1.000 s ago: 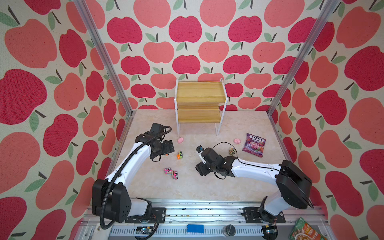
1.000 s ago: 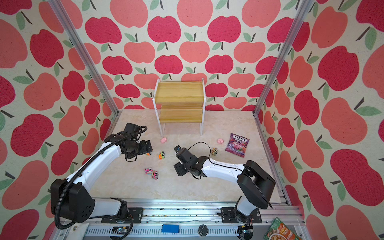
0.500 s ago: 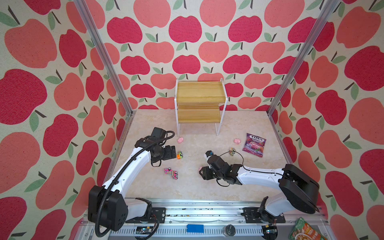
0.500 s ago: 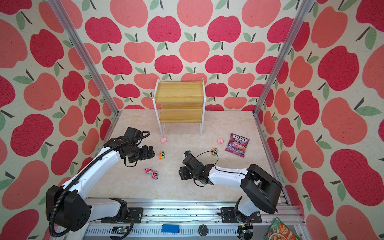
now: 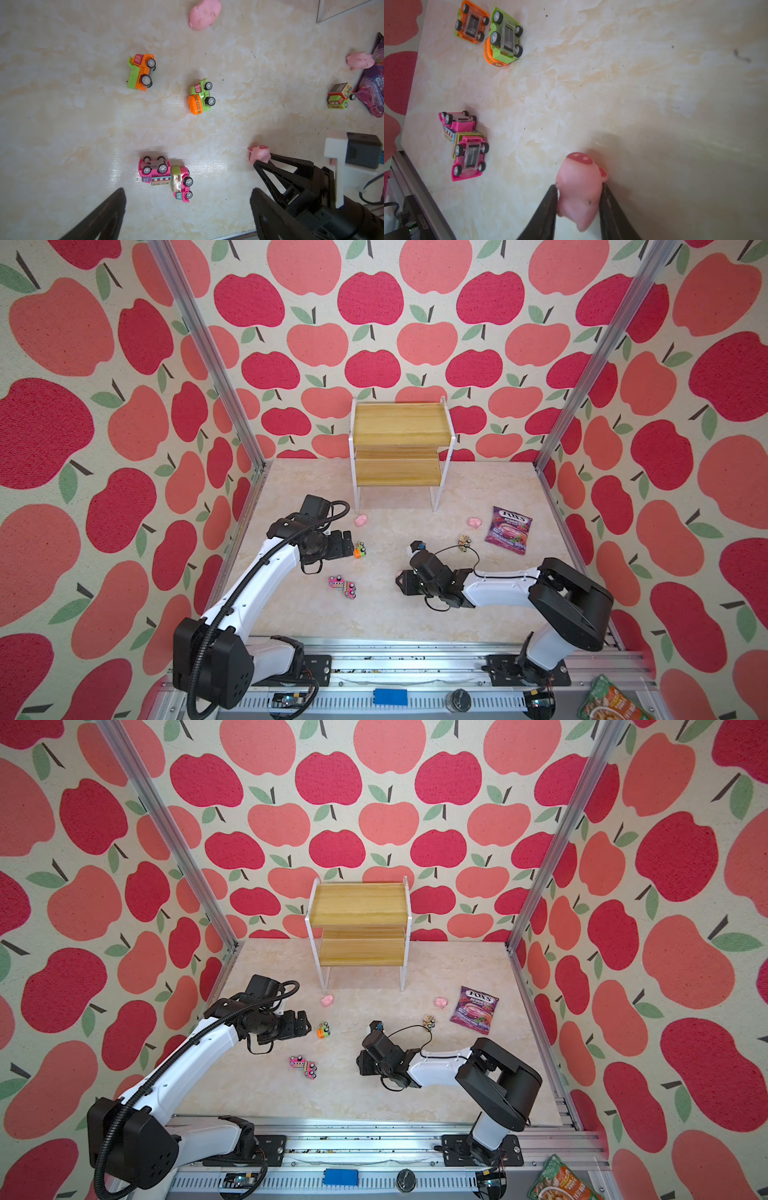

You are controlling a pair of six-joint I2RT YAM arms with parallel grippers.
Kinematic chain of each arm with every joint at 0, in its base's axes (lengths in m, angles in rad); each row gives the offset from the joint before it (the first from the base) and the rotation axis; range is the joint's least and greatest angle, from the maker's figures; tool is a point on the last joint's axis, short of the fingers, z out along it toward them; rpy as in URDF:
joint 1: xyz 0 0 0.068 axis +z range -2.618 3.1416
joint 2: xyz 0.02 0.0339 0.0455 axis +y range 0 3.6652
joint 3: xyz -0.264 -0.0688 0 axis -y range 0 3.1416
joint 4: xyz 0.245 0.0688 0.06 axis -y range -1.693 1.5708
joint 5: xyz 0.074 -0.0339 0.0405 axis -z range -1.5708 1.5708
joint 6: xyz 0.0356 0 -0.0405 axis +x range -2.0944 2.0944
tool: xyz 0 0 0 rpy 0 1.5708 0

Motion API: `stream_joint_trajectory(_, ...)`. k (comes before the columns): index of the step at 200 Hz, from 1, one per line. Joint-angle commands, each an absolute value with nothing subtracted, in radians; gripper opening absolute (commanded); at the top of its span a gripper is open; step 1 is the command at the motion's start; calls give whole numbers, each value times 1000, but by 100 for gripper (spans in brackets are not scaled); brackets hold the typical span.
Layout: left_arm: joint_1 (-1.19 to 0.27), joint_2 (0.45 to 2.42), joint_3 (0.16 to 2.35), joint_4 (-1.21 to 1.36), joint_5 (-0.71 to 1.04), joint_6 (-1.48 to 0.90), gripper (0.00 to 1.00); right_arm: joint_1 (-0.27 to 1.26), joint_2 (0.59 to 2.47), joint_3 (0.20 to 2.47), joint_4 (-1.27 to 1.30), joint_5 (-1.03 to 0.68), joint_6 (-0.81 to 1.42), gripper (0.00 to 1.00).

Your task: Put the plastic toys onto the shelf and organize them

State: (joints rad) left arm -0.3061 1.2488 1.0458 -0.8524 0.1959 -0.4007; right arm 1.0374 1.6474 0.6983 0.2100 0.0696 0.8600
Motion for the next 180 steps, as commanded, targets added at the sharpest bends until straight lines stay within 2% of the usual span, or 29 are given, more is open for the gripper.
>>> stream_joint_trajectory(1, -308, 1223, 1034, -847, 198, -390, 96, 1029, 1684, 740, 188, 108, 852, 26)
stream_joint_trajectory(10, -307, 1221, 1035, -847, 196, -390, 96, 1028, 1691, 761, 162, 115, 835, 19)
stream_joint_trajectory(20, -307, 1219, 1035, -847, 193, -390, 96, 1028, 1691, 790, 104, 132, 812, 17)
stream_joint_trajectory(47, -305, 1216, 1033, -847, 184, -389, 96, 1027, 1657, 845, -49, 198, 742, 16)
stream_joint_trajectory(96, -298, 1219, 1035, -847, 185, -391, 96, 1033, 1626, 967, -438, 449, 601, 16)
stream_joint_trajectory(138, -283, 1218, 1034, -841, 189, -392, 96, 1057, 1754, 1106, -670, 653, 546, 16)
stream_joint_trajectory(180, -271, 1215, 1033, -838, 195, -397, 96, 1078, 1914, 1230, -729, 695, 508, 17)
